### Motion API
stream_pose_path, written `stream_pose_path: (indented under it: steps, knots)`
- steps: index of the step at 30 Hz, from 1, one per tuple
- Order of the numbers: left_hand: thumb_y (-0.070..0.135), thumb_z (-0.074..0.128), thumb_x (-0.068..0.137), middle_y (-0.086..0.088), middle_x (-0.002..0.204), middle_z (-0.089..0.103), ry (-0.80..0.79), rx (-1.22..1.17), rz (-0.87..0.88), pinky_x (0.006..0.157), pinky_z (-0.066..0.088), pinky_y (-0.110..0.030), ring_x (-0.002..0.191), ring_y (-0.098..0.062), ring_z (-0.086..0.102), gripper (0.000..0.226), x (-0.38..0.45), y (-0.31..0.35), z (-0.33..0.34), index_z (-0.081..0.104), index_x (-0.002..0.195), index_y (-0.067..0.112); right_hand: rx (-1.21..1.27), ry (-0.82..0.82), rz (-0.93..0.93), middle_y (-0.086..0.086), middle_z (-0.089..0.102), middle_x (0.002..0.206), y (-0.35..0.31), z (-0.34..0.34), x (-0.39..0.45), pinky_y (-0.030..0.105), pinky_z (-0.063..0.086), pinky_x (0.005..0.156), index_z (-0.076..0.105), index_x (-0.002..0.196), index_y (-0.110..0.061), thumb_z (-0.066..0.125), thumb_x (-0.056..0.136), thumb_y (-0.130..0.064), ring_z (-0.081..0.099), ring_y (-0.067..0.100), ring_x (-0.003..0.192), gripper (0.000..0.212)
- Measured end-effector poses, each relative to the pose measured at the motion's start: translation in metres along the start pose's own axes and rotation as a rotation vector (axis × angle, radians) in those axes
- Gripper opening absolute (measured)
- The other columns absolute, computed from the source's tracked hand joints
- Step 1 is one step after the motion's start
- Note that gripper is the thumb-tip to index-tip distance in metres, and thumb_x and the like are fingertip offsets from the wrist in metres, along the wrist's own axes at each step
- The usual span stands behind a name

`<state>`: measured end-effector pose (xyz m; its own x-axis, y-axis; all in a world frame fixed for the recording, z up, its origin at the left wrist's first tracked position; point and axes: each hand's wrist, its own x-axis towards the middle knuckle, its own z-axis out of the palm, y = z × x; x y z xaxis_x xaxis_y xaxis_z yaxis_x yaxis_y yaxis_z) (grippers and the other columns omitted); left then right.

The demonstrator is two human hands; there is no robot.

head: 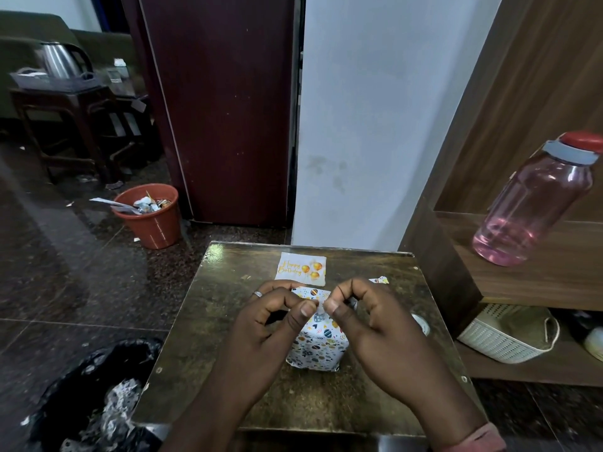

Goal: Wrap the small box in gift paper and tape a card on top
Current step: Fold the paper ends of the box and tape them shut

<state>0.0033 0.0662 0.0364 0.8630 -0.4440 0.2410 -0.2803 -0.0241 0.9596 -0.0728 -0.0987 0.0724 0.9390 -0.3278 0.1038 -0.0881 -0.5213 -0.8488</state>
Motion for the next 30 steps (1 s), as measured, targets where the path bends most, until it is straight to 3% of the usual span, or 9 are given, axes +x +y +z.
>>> stream_pose_path:
  steps: [4, 6, 11, 16, 22, 27, 30]
  knots:
    - [0.044, 0.079, 0.086, 0.005, 0.109, 0.067, -0.002, -0.065, -0.028, 0.077, 0.055, -0.019, 0.105, -0.018, 0.070, 0.017, 0.001, 0.000, 0.001, 0.077, 0.085, 0.027, -0.091, 0.030, -0.062, -0.029, 0.058, 0.099, 0.000, 0.005, 0.000, 0.031, 0.043, 0.089, 0.061, 0.091, -0.041, 0.060, 0.090, -0.050, 0.050, 0.000, 0.104, 0.009]
    - [0.034, 0.079, 0.082, 0.008, 0.109, 0.067, -0.004, -0.083, -0.040, 0.079, 0.055, -0.018, 0.107, -0.020, 0.070, 0.007, 0.002, -0.002, 0.001, 0.078, 0.085, 0.027, -0.092, 0.031, -0.067, -0.025, 0.059, 0.098, -0.001, 0.005, 0.000, 0.027, 0.041, 0.082, 0.061, 0.091, -0.040, 0.061, 0.090, -0.049, 0.051, 0.001, 0.098, 0.008]
    - [0.050, 0.079, 0.079, 0.005, 0.107, 0.068, -0.005, -0.055, -0.014, 0.085, 0.055, -0.029, 0.106, -0.018, 0.070, 0.024, 0.002, -0.004, 0.000, 0.077, 0.090, 0.029, -0.006, -0.011, -0.041, -0.011, 0.063, 0.102, -0.001, 0.000, 0.001, 0.030, 0.052, 0.075, 0.063, 0.093, -0.037, 0.064, 0.092, -0.048, 0.062, 0.004, 0.085, 0.011]
    - [0.049, 0.079, 0.079, 0.005, 0.111, 0.069, -0.011, -0.060, 0.000, 0.093, 0.056, -0.039, 0.109, -0.021, 0.071, 0.025, 0.002, -0.007, 0.001, 0.078, 0.093, 0.029, 0.003, -0.049, -0.032, -0.008, 0.063, 0.101, 0.002, -0.004, 0.001, 0.027, 0.045, 0.075, 0.065, 0.093, -0.035, 0.064, 0.095, -0.044, 0.060, 0.003, 0.088, 0.009]
    - [0.039, 0.082, 0.084, 0.003, 0.109, 0.070, -0.019, -0.047, -0.014, 0.094, 0.057, -0.043, 0.108, -0.019, 0.071, 0.017, 0.003, -0.008, 0.001, 0.078, 0.095, 0.027, -0.135, -0.012, -0.132, -0.026, 0.056, 0.102, 0.001, 0.003, 0.001, 0.012, 0.033, 0.081, 0.059, 0.091, -0.035, 0.059, 0.097, -0.038, 0.045, -0.003, 0.111, 0.006]
    - [0.043, 0.079, 0.082, 0.002, 0.112, 0.069, -0.020, -0.061, -0.011, 0.096, 0.057, -0.048, 0.107, -0.022, 0.072, 0.021, 0.003, -0.008, 0.000, 0.078, 0.096, 0.026, -0.221, 0.004, -0.201, -0.026, 0.052, 0.102, 0.002, 0.007, 0.001, 0.022, 0.042, 0.087, 0.053, 0.095, -0.036, 0.056, 0.099, -0.038, 0.041, 0.001, 0.114, 0.005]
    - [0.036, 0.080, 0.085, 0.003, 0.113, 0.068, -0.025, -0.058, -0.013, 0.095, 0.057, -0.047, 0.106, -0.023, 0.072, 0.014, 0.002, -0.008, 0.000, 0.078, 0.095, 0.026, -0.234, 0.019, -0.219, -0.029, 0.050, 0.104, 0.001, 0.008, 0.001, 0.015, 0.038, 0.083, 0.053, 0.095, -0.035, 0.057, 0.098, -0.037, 0.040, -0.001, 0.114, 0.005]
